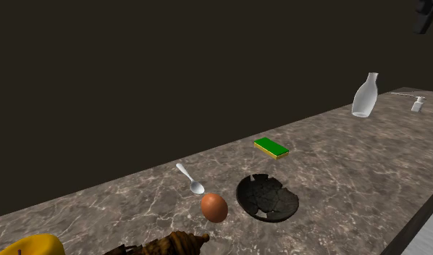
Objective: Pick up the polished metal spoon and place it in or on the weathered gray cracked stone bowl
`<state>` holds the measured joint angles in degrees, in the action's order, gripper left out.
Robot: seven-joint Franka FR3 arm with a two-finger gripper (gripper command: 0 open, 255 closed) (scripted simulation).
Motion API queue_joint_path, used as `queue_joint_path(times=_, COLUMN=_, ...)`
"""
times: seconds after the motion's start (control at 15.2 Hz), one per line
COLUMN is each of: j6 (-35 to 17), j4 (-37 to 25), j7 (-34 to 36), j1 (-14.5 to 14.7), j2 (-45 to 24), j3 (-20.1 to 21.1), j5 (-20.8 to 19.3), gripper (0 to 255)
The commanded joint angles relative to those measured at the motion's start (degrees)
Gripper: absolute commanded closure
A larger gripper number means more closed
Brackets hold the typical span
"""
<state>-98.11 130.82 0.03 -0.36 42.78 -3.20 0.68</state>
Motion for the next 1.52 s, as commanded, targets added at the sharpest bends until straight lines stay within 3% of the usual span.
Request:
queue_joint_path(times=0.0, j6=0.0, j4=0.0, j7=0.0, j1=0.0, j2=0.0, j3=0.0, j5=0.0, gripper=0)
queue_joint_path(times=0.73, j6=-17.5, j4=7.9, j7=1.8, j1=5.7, j2=-9.1, j3=6.2, j5=4.8, gripper=0)
queue_joint_path(times=1.45, j6=-34.7, j4=8.4, j7=3.4, j1=10.9, j2=-24.8, j3=12.8, j5=7.7, gripper=0)
